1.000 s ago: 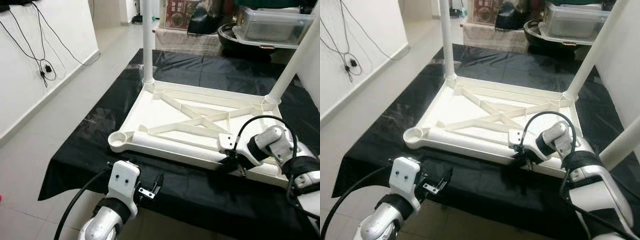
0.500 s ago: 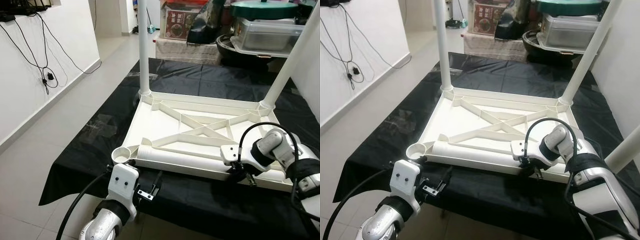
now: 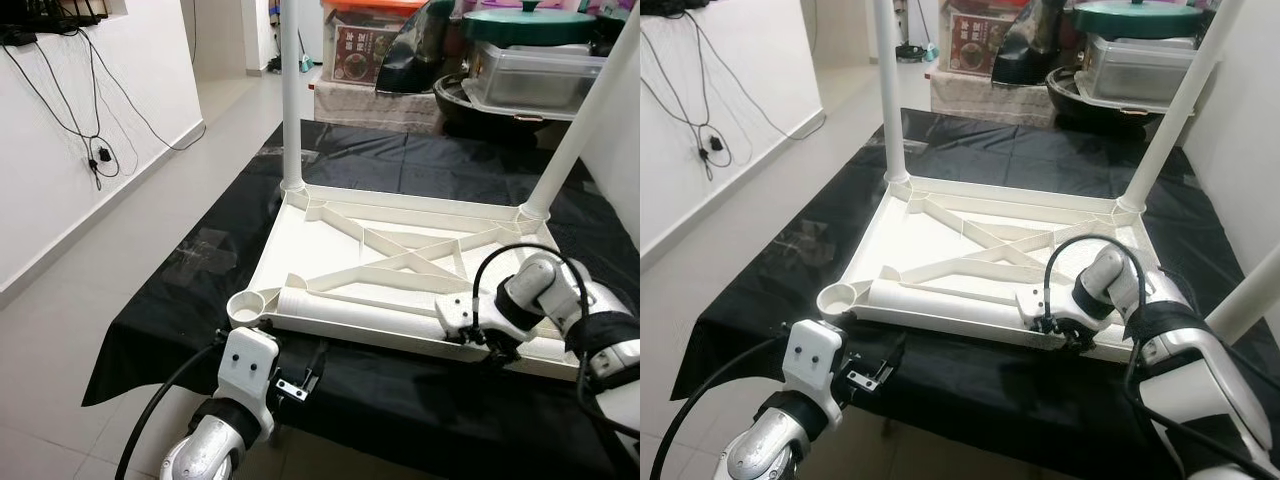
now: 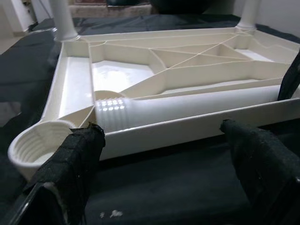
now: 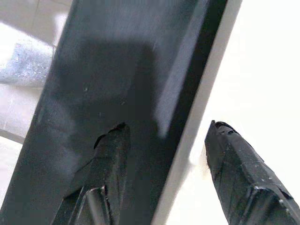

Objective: Building children table

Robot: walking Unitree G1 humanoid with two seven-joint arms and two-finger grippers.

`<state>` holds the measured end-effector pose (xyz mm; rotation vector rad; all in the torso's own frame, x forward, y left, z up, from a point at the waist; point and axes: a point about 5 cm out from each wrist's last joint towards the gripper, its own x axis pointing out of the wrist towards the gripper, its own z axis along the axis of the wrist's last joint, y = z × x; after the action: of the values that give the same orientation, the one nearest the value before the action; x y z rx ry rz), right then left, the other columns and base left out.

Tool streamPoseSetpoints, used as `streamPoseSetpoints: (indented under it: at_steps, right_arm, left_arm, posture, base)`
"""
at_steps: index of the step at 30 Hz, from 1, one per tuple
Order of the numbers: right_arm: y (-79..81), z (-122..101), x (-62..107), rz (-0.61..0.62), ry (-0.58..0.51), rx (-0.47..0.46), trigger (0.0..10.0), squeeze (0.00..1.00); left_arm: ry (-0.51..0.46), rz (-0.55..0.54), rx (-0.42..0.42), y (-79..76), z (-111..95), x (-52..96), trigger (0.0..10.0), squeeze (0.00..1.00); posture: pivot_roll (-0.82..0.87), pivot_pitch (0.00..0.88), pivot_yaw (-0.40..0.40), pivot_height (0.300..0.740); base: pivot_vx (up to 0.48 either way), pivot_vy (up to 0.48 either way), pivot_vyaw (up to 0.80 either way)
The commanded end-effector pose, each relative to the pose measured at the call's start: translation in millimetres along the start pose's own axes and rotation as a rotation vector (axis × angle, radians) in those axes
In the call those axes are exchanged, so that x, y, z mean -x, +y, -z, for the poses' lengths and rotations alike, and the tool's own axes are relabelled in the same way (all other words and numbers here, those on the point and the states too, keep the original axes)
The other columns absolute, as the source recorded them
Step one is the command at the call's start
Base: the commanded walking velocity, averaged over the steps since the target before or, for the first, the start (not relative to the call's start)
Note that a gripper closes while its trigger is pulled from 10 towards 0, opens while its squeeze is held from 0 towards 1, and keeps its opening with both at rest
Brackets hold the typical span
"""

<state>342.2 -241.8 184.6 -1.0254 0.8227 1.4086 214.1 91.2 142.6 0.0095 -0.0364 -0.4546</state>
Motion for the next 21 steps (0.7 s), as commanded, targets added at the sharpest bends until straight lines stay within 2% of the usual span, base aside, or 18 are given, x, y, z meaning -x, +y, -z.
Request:
streamPoseSetpoints:
  at_steps: [1, 3, 4, 5, 6, 8, 9, 10, 11, 12, 13, 14, 15, 16, 17, 18, 19, 21]
  right_arm:
    - [-2.9, -4.1, 11.4, 0.029, -0.017, 0.02, 10.0, 0.0]
    - [-2.9, -4.1, 11.4, 0.029, -0.017, 0.02, 10.0, 0.0]
    - [-4.4, -6.3, 19.0, 0.046, -0.031, 0.025, 10.0, 0.0]
    - [-4.4, -6.3, 19.0, 0.046, -0.031, 0.025, 10.0, 0.0]
    - [-9.2, -11.0, 35.1, 0.107, -0.07, 0.023, 10.0, 0.0]
    - [-9.2, -11.0, 35.1, 0.107, -0.07, 0.023, 10.0, 0.0]
    - [-13.2, -16.6, 50.4, 0.163, -0.122, 0.02, 10.0, 0.0]
    - [-13.2, -16.6, 50.4, 0.163, -0.122, 0.02, 10.0, 0.0]
    - [-17.5, -25.1, 63.3, 0.219, -0.213, 0.008, 10.0, 0.0]
    - [-17.5, -25.1, 63.3, 0.219, -0.213, 0.008, 10.0, 0.0]
    - [-20.9, -35.0, 73.6, 0.267, -0.334, -0.005, 10.0, 0.0]
    - [-20.9, -35.0, 73.6, 0.267, -0.334, -0.005, 10.0, 0.0]
    - [-22.3, -41.1, 78.6, 0.286, -0.414, -0.013, 10.0, 0.0]
    - [-22.3, -41.1, 78.6, 0.286, -0.414, -0.013, 10.0, 0.0]
    - [-24.8, -50.7, 82.5, 0.32, -0.558, -0.028, 10.0, 0.0]
    - [-24.8, -50.7, 82.5, 0.32, -0.558, -0.028, 10.0, 0.0]
    - [-31.2, -58.0, 80.8, 0.415, -0.692, -0.067, 10.0, 0.0]
    - [-31.2, -58.0, 80.8, 0.415, -0.692, -0.067, 10.0, 0.0]
  left_arm:
    - [0.007, -0.003, 0.002, 1.6, 3.3, -0.3, 10.0, 0.0]
    - [0.007, -0.003, 0.002, 1.6, 3.3, -0.3, 10.0, 0.0]
    - [0.007, -0.002, 0.001, 1.5, 3.8, -1.1, 10.0, 0.0]
    - [0.007, -0.002, 0.001, 1.5, 3.8, -1.1, 10.0, 0.0]
    - [0.006, 0.0, 0.0, 1.9, 4.6, -2.4, 10.0, 0.0]
    - [0.006, 0.0, 0.0, 1.9, 4.6, -2.4, 10.0, 0.0]
    - [0.006, 0.001, -0.003, 2.4, 5.2, -3.8, 10.0, 0.0]
    - [0.006, 0.001, -0.003, 2.4, 5.2, -3.8, 10.0, 0.0]
    - [0.006, 0.001, -0.003, 3.8, 5.2, -5.6, 10.0, 0.0]
    - [0.006, 0.001, -0.003, 3.8, 5.2, -5.6, 10.0, 0.0]
    - [0.009, 0.005, 0.003, 5.3, 4.4, -7.7, 10.0, 0.0]
    - [0.009, 0.005, 0.003, 5.3, 4.4, -7.7, 10.0, 0.0]
    - [0.012, 0.009, 0.008, 6.2, 3.8, -9.1, 10.0, 0.0]
    - [0.012, 0.009, 0.008, 6.2, 3.8, -9.1, 10.0, 0.0]
    - [0.015, 0.02, 0.022, 10.8, 0.1, -12.9, 10.0, 0.0]
    - [0.015, 0.02, 0.022, 10.8, 0.1, -12.9, 10.0, 0.0]
    - [0.022, 0.042, 0.03, 18.3, -5.1, -17.4, 10.0, 0.0]
    - [0.022, 0.042, 0.03, 18.3, -5.1, -17.4, 10.0, 0.0]
  posture:
    - [0.15, 0.039, -0.023, 0.74]
    - [0.15, 0.039, -0.023, 0.74]
    - [0.14, 0.035, -0.023, 0.74]
    - [0.14, 0.035, -0.023, 0.74]
    - [0.14, 0.024, -0.022, 0.74]
    - [0.14, 0.024, -0.022, 0.74]
    - [0.14, 0.02, -0.023, 0.74]
    - [0.14, 0.02, -0.023, 0.74]
    - [0.15, 0.01, -0.022, 0.74]
    - [0.15, 0.01, -0.022, 0.74]
    - [0.15, 0.008, -0.022, 0.74]
    - [0.15, 0.008, -0.022, 0.74]
    - [0.15, 0.008, -0.022, 0.74]
    - [0.15, 0.008, -0.022, 0.74]
    - [0.15, 0.0, -0.018, 0.74]
    - [0.15, 0.0, -0.018, 0.74]
    - [0.16, 0.0, -0.021, 0.74]
    - [0.16, 0.0, -0.021, 0.74]
  base:
    - [0.0, 0.0, 0.0]
    - [0.0, 0.0, 0.0]
    - [0.0, 0.0, 0.0]
    - [0.0, 0.0, 0.0]
    - [0.0, 0.0, 0.0]
    - [0.0, 0.0, 0.0]
    - [0.0, 0.0, 0.0]
    - [0.0, 0.0, 0.0]
    - [0.0, 0.0, 0.0]
    - [0.0, 0.0, 0.0]
    - [0.0, 0.0, 0.0]
    - [0.0, 0.0, 0.0]
    - [0.0, 0.0, 0.0]
    - [0.0, 0.0, 0.0]
    - [0.0, 0.0, 0.0]
    - [0.0, 0.0, 0.0]
    - [0.0, 0.0, 0.0]
    - [0.0, 0.0, 0.0]
